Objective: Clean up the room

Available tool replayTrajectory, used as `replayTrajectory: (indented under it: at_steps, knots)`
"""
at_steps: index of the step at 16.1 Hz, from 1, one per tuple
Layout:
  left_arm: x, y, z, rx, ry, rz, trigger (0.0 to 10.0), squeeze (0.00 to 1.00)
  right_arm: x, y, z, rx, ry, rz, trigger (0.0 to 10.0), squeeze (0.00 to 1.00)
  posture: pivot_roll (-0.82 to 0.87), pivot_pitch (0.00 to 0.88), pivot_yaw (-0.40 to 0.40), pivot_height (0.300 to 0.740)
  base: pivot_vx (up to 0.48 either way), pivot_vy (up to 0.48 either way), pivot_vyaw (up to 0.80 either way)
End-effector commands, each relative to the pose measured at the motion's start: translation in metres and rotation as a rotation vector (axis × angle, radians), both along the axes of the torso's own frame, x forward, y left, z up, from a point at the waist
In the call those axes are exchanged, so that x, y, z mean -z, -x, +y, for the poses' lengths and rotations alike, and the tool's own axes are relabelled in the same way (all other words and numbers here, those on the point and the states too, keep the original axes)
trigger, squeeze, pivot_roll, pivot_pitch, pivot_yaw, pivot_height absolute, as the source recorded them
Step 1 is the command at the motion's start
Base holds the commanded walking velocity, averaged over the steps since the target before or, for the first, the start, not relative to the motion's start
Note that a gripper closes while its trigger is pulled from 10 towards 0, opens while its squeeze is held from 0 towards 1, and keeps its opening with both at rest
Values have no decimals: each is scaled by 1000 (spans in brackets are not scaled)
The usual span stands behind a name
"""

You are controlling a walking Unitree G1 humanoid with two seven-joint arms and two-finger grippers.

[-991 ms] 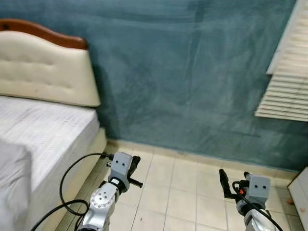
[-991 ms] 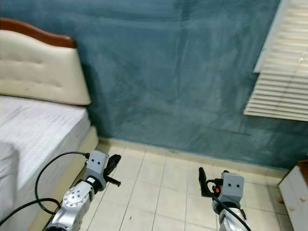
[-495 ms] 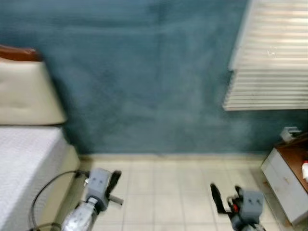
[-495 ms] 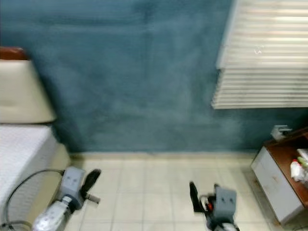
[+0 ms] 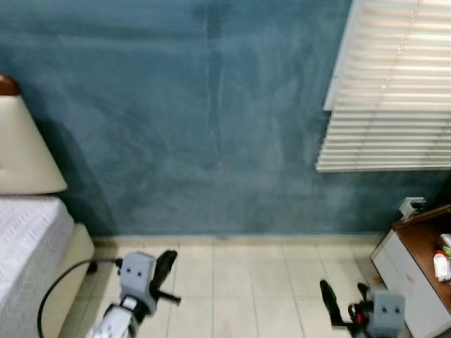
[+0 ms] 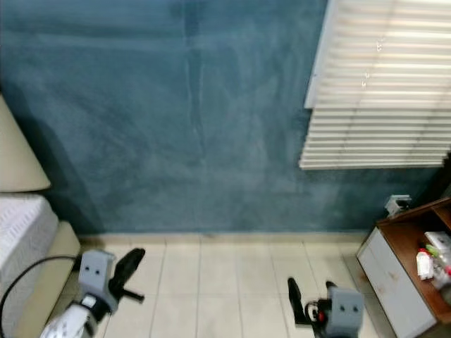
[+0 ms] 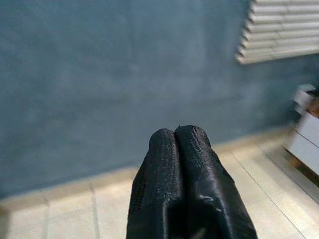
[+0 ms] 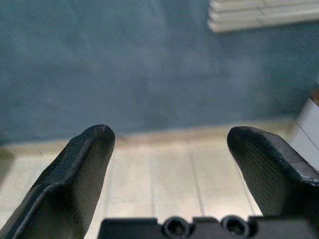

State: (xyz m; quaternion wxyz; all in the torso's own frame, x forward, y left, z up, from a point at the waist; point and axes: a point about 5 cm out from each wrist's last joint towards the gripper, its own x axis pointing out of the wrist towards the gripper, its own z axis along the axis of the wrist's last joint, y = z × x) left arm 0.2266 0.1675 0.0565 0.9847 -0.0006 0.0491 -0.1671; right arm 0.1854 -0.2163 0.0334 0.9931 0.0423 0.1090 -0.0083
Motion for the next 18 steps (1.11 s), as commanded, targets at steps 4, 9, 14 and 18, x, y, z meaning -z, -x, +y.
replayTrajectory:
  at_steps: [4,9,14,18]
  knots:
    - [-2,7,1,-37,10,34,10000,0,-4,-6,6,-49,-18,10,10000,0,-38,0,-22,740,480,0,0]
    - [-3,11,-2,-57,14,55,10000,0,-1,4,6,-64,-16,30,10000,0,-30,0,-32,740,384,0,0]
    - [-3,11,-2,-61,11,55,10000,0,1,4,6,-63,-3,43,10000,0,-25,0,-33,740,0,0,0]
    - [-3,11,-2,-61,11,55,10000,0,1,4,6,-63,-3,43,10000,0,-25,0,-33,740,0,0,0]
